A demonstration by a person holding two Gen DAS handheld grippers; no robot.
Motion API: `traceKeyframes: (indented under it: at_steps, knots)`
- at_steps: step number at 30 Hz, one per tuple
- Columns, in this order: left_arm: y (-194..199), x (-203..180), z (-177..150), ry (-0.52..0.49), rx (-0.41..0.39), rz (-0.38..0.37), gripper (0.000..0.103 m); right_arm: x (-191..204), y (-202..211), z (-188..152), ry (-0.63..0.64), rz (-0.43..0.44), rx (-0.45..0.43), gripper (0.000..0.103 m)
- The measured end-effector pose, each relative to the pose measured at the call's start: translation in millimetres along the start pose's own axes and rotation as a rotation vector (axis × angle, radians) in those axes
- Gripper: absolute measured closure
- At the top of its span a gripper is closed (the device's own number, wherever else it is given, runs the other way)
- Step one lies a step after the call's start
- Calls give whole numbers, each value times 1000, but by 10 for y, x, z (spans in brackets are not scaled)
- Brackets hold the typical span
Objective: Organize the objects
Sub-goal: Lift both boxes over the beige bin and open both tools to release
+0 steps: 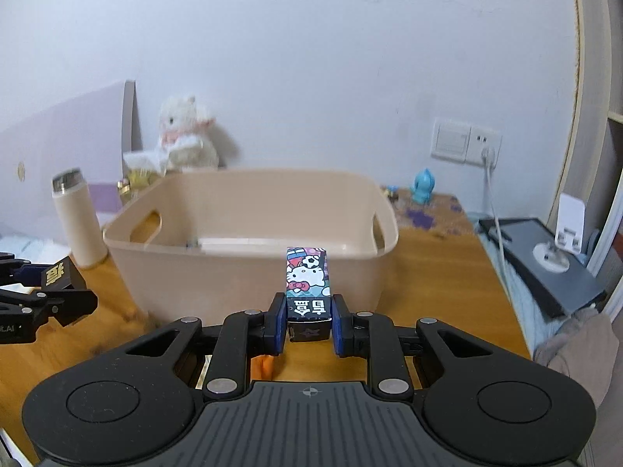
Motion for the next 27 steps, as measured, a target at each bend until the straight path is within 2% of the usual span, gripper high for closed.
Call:
traceKeyframes:
  at_steps: [7, 12, 16, 20, 24, 26, 27]
  knots:
    - [-76, 52, 384, -3, -61, 22, 50, -81, -23, 316, -38, 4, -67, 82]
    - [-343, 73, 588, -22, -51, 45, 50, -58, -192, 500, -50, 5, -80, 82]
    - [-672, 91, 642, -29, -7, 73, 51, -36, -442, 576, -111, 32, -41, 82]
    - [-1014, 115, 627, -27, 46, 102, 51, -14, -778, 574, -150, 22, 22, 82]
    - [-1243, 132, 544, -16, 100, 115, 51, 28, -1023, 527, -139, -2, 58, 82]
    - [-1285, 123, 524, -38, 99, 125, 51, 53, -1117, 493, -129, -1, 82, 82]
    - [-1288, 132, 528, -37, 102, 128, 50, 73, -1140, 477, -121, -1, 93, 76]
Point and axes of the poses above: each gripper's, at about its wrist camera, not at the fingertips, and y roughly against the way its jaws point, x to its left, z to its top, the point moved 6 cm from there along -y, roughly the way its jaws point, and after that the axes turned 2 degrees about y, right-handed, at the moved point
